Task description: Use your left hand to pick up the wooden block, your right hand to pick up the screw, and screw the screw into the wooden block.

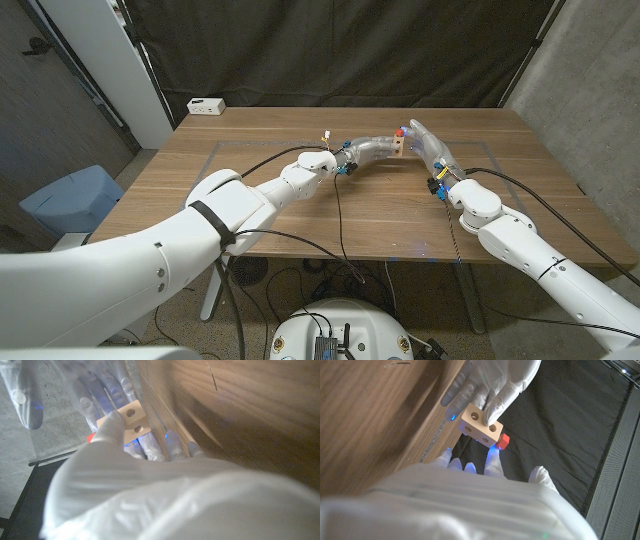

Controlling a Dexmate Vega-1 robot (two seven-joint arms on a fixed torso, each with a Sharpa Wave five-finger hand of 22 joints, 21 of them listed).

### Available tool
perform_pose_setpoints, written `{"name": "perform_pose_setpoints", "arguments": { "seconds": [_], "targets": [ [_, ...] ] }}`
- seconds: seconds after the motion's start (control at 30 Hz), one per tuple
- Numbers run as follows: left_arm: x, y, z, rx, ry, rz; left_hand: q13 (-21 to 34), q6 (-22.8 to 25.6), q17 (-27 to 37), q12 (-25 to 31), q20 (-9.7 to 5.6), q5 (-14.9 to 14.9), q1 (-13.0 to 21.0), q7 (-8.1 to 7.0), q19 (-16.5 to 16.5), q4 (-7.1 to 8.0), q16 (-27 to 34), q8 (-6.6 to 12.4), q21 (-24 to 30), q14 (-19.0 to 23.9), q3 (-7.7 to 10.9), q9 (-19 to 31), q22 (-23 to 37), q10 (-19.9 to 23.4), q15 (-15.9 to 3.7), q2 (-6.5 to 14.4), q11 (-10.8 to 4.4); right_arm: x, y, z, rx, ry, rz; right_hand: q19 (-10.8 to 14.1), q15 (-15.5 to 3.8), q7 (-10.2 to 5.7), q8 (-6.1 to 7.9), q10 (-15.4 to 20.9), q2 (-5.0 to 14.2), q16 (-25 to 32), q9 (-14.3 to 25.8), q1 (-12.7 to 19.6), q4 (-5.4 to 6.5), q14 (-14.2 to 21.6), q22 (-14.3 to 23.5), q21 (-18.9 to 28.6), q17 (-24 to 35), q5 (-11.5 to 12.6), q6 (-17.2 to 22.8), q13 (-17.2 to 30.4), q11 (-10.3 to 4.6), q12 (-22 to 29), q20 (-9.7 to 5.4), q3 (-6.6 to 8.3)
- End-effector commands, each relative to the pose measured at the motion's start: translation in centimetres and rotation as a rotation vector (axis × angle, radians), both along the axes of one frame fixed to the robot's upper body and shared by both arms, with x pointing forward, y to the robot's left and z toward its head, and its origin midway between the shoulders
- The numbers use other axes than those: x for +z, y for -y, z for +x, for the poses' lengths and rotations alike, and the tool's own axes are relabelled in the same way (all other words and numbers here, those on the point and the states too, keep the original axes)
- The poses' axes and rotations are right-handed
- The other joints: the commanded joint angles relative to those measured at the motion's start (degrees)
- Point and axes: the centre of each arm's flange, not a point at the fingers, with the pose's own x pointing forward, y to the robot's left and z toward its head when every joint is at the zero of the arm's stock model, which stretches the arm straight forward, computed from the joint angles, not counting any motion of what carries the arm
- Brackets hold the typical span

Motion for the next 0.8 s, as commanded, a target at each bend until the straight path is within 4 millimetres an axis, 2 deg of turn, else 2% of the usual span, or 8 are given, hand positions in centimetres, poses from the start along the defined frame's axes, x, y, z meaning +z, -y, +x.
{"name": "perform_pose_setpoints", "arguments": {
  "seconds": [0.03, 0.8],
  "targets": [
    [0.01, -0.28, -0.02, -0.008, 0.005, -0.001, 0.03, 0.89, 0.16, 0.38, 0.02, 0.34, -0.16, 0.21, -0.30, -0.17, 0.14, 0.50, 0.30, -0.08, 0.43, 0.29, 0.28, 0.02, -3.36, 0.01, 0.21, -0.10, -0.09, -0.40, -0.007, 0.000, -0.007, -0.40, 0.28, 0.22, 0.24, -1.39, 0.16, -0.11, 0.13, -0.02, 0.09, -4.53, 0.18, 0.14, 0.17, 0.30, 0.54, 0.06, 0.01, 0.25, 0.25, 0.24],
    [-0.18, -0.07, -0.05, -0.008, 0.001, 0.004, 0.03, 0.93, 0.15, 0.40, 0.02, 0.33, -0.20, 0.02, -0.27, -0.17, 0.14, 0.51, 0.32, -0.01, 0.48, 0.29, 0.28, 0.08, -3.35, 0.02, 0.22, -0.25, -0.20, -1.28, -0.017, 0.002, -0.032, -0.31, 0.27, 0.26, 0.31, -1.19, 0.20, -0.08, 0.13, -0.04, 0.08, -4.50, 0.18, 0.22, 0.14, 0.33, 0.79, 0.06, 0.00, 0.36, 0.12, 0.40]
  ]
}}
